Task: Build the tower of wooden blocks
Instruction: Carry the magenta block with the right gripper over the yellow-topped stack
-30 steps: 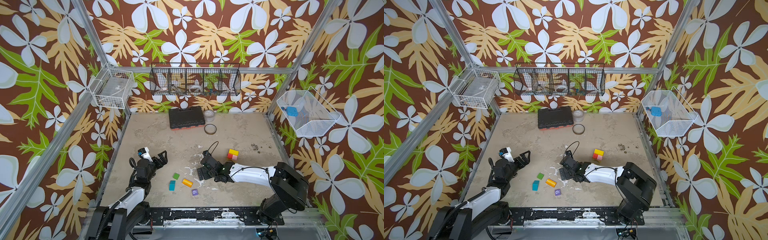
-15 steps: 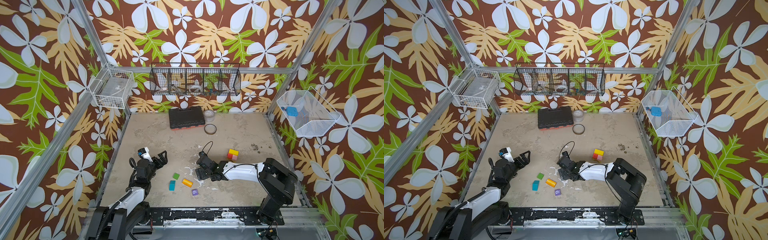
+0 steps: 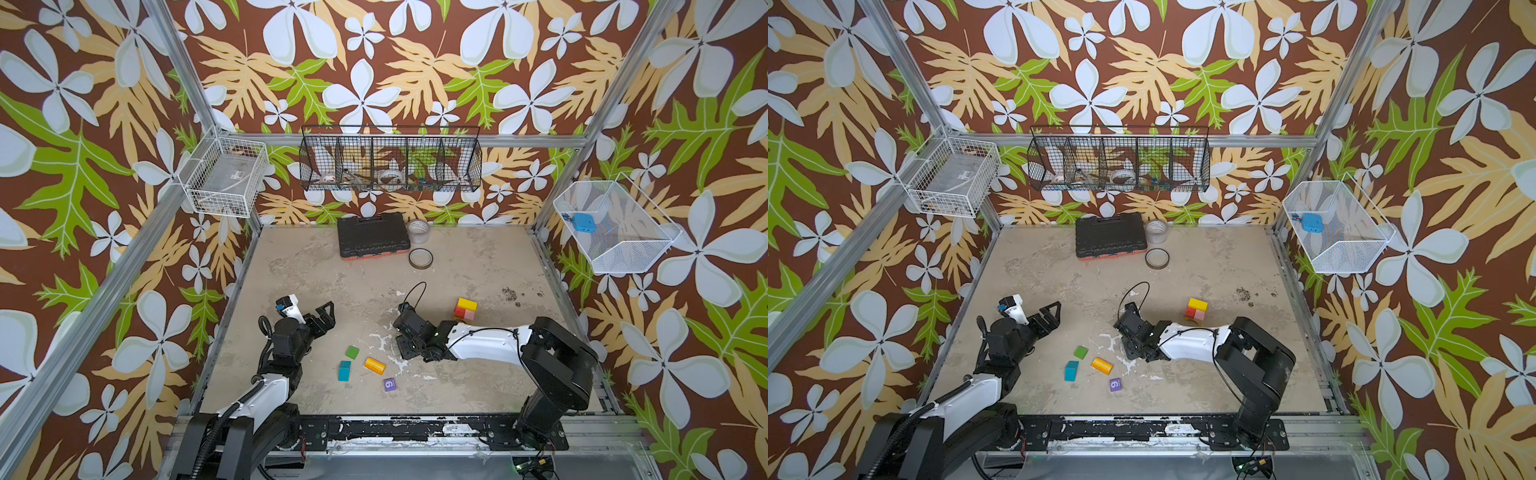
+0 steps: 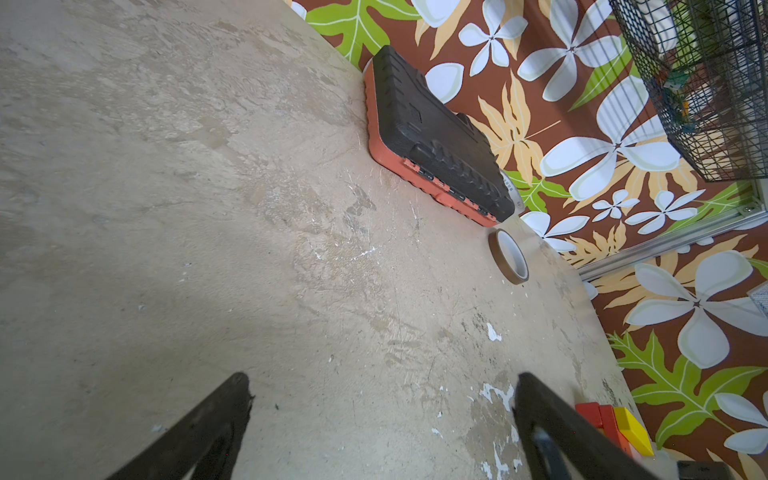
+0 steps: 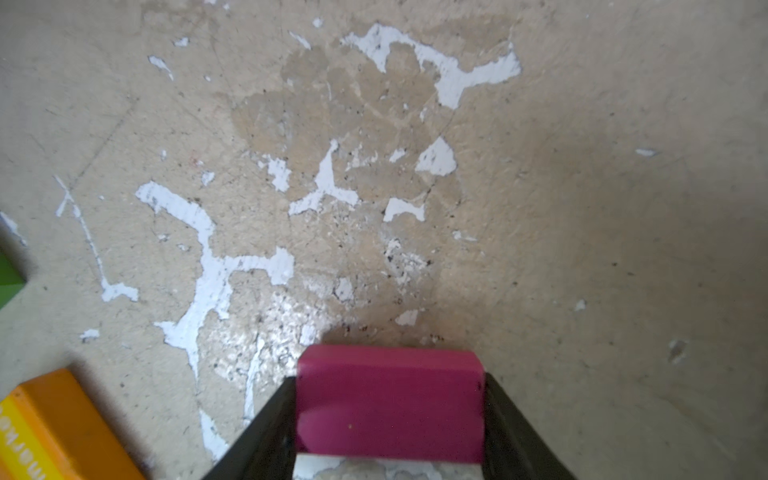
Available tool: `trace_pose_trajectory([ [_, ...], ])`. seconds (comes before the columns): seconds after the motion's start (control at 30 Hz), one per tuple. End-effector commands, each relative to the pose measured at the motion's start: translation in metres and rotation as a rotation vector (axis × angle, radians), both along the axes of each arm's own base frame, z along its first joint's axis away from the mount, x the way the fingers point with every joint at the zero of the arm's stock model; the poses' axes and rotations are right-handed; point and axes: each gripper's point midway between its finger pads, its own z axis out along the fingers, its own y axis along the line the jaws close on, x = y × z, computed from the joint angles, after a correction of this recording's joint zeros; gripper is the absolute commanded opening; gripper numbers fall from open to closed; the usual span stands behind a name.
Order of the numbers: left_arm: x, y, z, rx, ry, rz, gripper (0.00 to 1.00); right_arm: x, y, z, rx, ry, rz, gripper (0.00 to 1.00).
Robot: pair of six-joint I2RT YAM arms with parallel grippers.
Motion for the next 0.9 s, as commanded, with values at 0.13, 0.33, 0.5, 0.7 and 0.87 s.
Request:
trace_pose_trajectory([
  [0.13, 0.001, -0.002, 0.006, 0.006, -0.029, -0.015, 1.00, 0.004, -0.011, 0.029, 0.012, -0.053, -0.060, 0.56],
  [0.33, 0.001, -0.002, 0.006, 0.006, -0.029, -0.017, 1.00, 0.009, -0.027, 0.054, 0.023, -0.093, -0.119, 0.51],
  [0.5, 0.001, -0.003, 0.007, 0.005, -0.033, -0.018, 1.00, 0.022, -0.059, 0.072, 0.040, -0.085, -0.233, 0.41],
  [0.7, 0.001, -0.003, 0.007, 0.004, -0.033, -0.019, 1.00, 0.040, -0.108, 0.088, 0.088, -0.081, -0.413, 0.33],
  [0.87, 0.001, -0.003, 0.007, 0.004, -0.034, -0.019, 1.00, 0.051, -0.133, 0.111, 0.135, -0.129, -0.502, 0.29],
])
